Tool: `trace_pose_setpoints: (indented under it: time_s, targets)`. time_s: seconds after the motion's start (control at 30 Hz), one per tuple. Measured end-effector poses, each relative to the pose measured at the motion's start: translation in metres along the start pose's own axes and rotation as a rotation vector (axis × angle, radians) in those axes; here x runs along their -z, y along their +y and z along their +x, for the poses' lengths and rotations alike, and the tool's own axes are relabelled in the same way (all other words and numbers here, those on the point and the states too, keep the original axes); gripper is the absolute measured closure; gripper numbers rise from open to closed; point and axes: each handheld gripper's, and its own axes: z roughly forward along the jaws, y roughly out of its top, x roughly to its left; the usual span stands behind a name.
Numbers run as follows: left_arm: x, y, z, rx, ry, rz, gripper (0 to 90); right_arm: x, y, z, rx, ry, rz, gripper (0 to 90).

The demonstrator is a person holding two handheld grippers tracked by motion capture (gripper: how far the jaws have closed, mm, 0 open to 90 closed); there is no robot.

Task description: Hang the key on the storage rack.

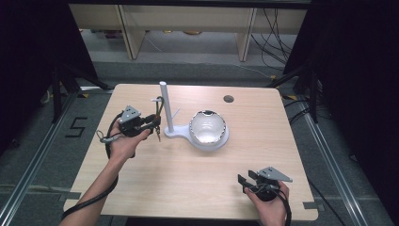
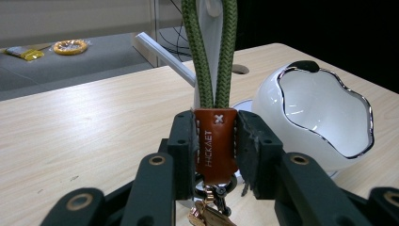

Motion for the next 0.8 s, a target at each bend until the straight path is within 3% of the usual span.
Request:
trace_pose_setpoints:
  time_s: [0.37, 0.57, 0.8]
  targets:
    - [-0.0042, -0.0029, 0.0007, -0.003, 0.001, 0.008, 65.7, -0.0004, -0.0002, 0.0, 0.001, 0.005, -0.008, 50.6]
    - [-0.0018, -0.0025, 0.0006, -0.01, 0.01, 0.009, 63.1, 0.001, 0.0001, 0.0003, 0.009, -0.009, 0.009, 50.6]
    - [0.0026, -0.0029, -0.0014, -0.023, 0.014, 0.004, 60.1, 0.0007, 0.0001, 0.0014, -0.003, 0.005, 0.003, 50.4]
